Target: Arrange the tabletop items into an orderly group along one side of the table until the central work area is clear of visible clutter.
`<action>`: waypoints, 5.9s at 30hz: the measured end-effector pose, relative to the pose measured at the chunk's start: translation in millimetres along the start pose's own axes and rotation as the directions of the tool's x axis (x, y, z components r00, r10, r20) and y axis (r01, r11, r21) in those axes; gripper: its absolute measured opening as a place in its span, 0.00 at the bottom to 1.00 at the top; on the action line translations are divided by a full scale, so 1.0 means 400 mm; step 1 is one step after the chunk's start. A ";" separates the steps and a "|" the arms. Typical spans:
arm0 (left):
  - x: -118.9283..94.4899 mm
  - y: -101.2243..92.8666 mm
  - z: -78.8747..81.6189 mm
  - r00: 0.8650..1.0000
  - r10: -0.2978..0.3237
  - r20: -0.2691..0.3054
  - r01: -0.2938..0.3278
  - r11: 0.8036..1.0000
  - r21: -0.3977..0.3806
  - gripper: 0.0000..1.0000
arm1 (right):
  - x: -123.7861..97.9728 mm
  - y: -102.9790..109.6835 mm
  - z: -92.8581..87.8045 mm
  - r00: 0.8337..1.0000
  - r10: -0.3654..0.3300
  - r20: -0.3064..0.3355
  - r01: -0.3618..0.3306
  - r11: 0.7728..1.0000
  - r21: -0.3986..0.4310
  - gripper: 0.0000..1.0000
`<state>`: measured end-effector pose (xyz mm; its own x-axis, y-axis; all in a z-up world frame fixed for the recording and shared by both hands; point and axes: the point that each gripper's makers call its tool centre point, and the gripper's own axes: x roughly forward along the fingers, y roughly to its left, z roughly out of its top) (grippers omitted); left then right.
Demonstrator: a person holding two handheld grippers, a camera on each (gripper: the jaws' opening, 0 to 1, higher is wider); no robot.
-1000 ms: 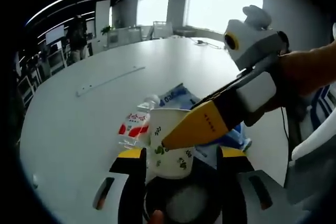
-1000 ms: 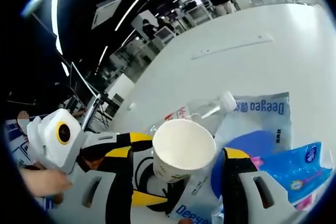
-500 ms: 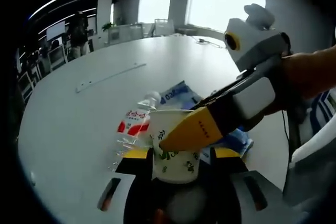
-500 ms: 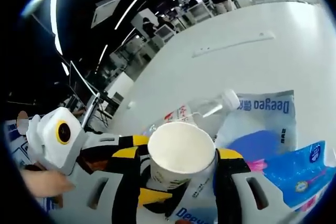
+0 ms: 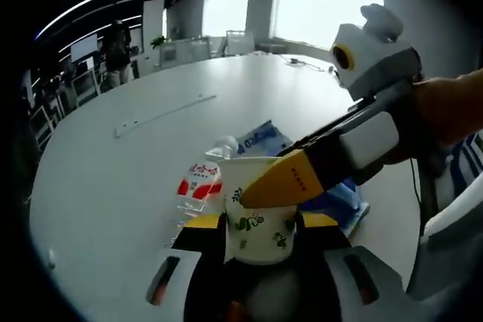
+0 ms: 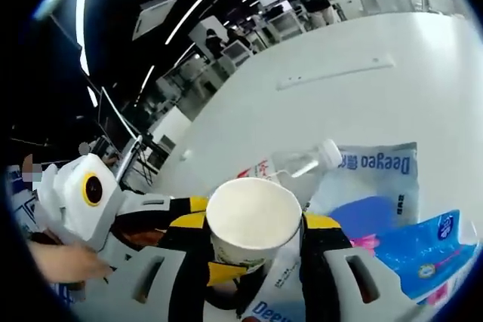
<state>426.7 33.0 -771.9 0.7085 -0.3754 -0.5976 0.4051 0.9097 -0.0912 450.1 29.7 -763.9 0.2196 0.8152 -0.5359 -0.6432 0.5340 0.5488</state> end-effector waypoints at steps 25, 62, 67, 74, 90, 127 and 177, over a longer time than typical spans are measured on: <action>-0.093 0.043 0.187 0.978 0.051 0.204 -0.074 0.991 0.108 0.34 | -0.089 0.147 0.188 0.984 0.084 0.158 0.026 0.807 -0.590 0.42; 0.065 0.234 0.277 0.965 0.019 0.263 -0.069 0.980 0.184 0.33 | 0.067 0.033 0.358 0.970 0.149 0.191 0.042 0.676 -0.736 0.41; 0.089 0.252 0.250 0.971 0.019 0.236 -0.063 0.981 0.182 0.33 | 0.095 0.019 0.339 0.971 0.149 0.185 0.036 0.676 -0.736 0.40; 0.113 0.273 0.226 0.975 0.026 0.222 -0.065 0.983 0.173 0.33 | 0.128 0.000 0.327 0.975 0.144 0.171 0.028 0.680 -0.733 0.39; 0.176 0.277 0.159 0.987 0.007 0.163 -0.038 0.983 0.182 0.33 | 0.167 -0.060 0.268 0.985 0.108 0.136 0.020 0.711 -0.702 0.39; 0.210 0.287 0.107 0.991 0.000 0.133 -0.023 0.985 0.169 0.32 | 0.193 -0.102 0.221 0.991 0.077 0.113 0.016 0.756 -0.654 0.38; -0.040 0.293 0.193 0.963 0.132 0.234 -0.150 0.987 0.061 0.44 | -0.068 -0.075 0.275 0.972 0.024 0.235 0.117 0.815 -0.567 0.51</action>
<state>507.3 132.1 -711.5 0.8709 -0.2832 -0.4016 0.3288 0.9432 0.0479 544.2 16.1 -695.0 0.3702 0.8576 -0.3570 -0.9147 0.4036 0.0210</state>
